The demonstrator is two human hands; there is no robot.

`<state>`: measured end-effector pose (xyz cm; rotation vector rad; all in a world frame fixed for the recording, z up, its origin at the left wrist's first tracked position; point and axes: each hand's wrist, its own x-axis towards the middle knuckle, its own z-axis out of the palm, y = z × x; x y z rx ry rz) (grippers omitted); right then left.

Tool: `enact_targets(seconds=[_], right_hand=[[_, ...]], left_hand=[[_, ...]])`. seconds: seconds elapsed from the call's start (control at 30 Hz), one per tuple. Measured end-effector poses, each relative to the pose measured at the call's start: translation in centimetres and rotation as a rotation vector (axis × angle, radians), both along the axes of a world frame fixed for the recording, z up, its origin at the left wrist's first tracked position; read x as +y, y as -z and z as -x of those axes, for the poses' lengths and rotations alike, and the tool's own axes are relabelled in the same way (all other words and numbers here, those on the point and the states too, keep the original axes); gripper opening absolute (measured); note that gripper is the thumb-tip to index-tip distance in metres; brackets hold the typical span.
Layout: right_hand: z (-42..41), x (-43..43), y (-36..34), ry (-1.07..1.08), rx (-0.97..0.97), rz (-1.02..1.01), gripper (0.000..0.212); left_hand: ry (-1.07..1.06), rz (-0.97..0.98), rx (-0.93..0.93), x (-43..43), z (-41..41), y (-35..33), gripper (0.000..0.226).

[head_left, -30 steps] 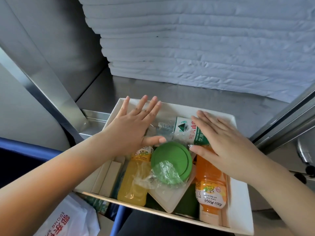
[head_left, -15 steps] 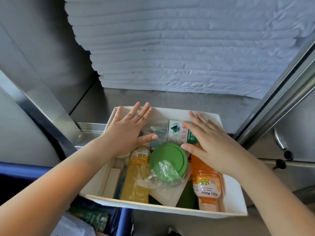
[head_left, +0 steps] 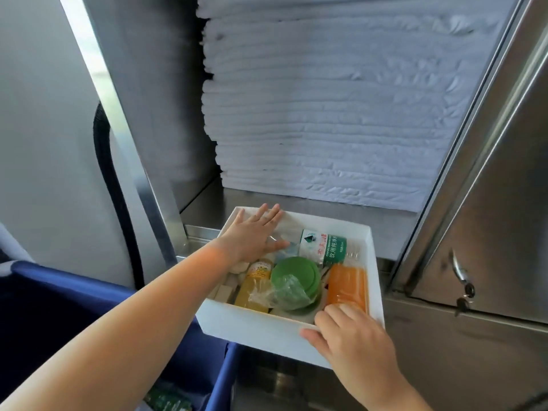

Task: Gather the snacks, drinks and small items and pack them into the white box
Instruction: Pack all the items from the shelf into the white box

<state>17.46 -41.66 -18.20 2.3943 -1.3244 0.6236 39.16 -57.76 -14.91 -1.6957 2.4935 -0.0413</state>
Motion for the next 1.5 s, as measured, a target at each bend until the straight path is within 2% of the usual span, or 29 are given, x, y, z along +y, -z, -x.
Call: enact_targets(seconds=[0.1, 0.13, 0.2, 0.23, 0.3, 0.37, 0.43, 0.5, 0.67, 0.87, 1.0, 1.13, 1.3, 1.5], right_hand=[[0.2, 0.2, 1.2, -0.042, 0.034, 0.099, 0.041], [0.2, 0.2, 1.6, -0.054, 0.036, 0.121, 0.040], [0.4, 0.3, 2.0, -0.061, 0.042, 0.140, 0.040], [0.4, 0.3, 2.1, -0.069, 0.043, 0.148, 0.040], [0.4, 0.3, 2.1, -0.085, 0.040, 0.165, 0.040], [0.4, 0.2, 2.0, -0.097, 0.026, 0.182, 0.040], [0.3, 0.0, 2.1, -0.099, 0.028, 0.212, 0.041], [0.3, -0.1, 2.5, -0.093, 0.013, 0.222, 0.042], [-0.2, 0.4, 3.1, -0.008, -0.180, 0.235, 0.039], [-2.8, 2.4, 7.3, 0.317, -0.478, 0.288, 0.020], [-4.2, 1.4, 8.1, 0.414, -0.568, 0.449, 0.043], [-4.4, 0.3, 8.0, 0.512, -0.566, 0.594, 0.055], [-4.2, -0.7, 8.0, 0.550, -0.561, 0.691, 0.052], [-4.2, -2.2, 5.7, 0.525, -0.608, 0.718, 0.049]], left_hand=[[-0.047, -0.005, -0.001, 2.7, 1.0, -1.0, 0.065], [-0.064, 0.006, 0.071, 4.1, 1.2, -1.1, 0.058], [-0.100, 0.080, 0.343, 7.8, 1.0, -0.8, 0.049], [-0.094, 0.161, 0.465, 10.2, 0.8, -0.2, 0.047], [-0.053, 0.367, 0.557, 15.2, 0.0, 1.2, 0.046], [-0.040, 0.476, 0.486, 18.6, -1.1, 3.4, 0.043], [-0.067, 0.501, 0.343, 19.5, -1.7, 5.2, 0.044], [-0.091, 0.549, 0.321, 18.8, -1.8, 6.5, 0.044], [-0.079, 0.731, 0.430, 16.8, -1.7, 7.8, 0.046], [-0.039, 0.804, 0.523, 16.2, -1.8, 8.3, 0.038], [-0.009, 0.805, 0.544, 16.2, -2.0, 8.9, 0.039], [0.042, 0.816, 0.543, 15.9, -2.2, 9.2, 0.041], [0.086, 0.924, 0.543, 14.7, -2.3, 9.3, 0.049], [0.034, 1.145, 0.732, 12.2, -0.8, 7.1, 0.061]])
